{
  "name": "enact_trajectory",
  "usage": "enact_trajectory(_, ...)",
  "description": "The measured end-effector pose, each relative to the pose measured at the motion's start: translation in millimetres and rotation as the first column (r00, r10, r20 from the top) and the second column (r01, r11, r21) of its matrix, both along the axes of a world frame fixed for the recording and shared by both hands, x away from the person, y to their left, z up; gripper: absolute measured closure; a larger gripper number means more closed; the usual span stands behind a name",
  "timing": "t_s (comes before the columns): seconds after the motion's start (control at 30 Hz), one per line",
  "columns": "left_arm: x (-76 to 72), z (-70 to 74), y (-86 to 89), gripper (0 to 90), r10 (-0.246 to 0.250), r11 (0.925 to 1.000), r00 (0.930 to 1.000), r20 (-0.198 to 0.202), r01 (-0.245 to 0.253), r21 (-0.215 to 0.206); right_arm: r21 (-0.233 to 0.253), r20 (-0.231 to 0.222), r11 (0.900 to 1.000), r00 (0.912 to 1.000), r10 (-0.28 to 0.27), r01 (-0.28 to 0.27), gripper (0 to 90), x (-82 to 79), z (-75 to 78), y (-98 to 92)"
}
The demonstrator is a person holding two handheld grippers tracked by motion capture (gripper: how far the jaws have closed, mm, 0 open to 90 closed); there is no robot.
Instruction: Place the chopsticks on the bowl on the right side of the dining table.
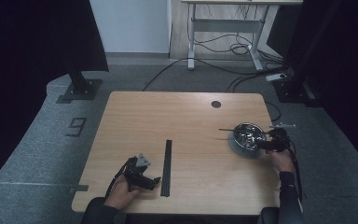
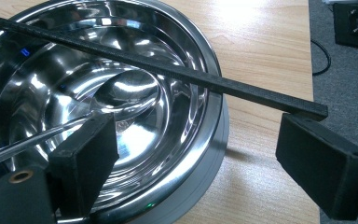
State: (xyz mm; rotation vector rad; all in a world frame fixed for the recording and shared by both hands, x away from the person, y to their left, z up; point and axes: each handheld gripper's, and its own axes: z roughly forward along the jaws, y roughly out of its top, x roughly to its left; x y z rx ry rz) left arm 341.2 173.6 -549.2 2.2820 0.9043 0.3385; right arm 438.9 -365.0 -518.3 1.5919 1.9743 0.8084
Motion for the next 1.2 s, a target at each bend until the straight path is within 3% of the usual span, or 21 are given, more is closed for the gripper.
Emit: enact_trajectory(1.2,0.0,0.0,0.0,0.0,0.0,1.0,1.0,0.0,0.0,0.0,-0.027,0.002,0.999,0.9997,0.022,-0.022,12.6,9.6,-1.9,-2.5)
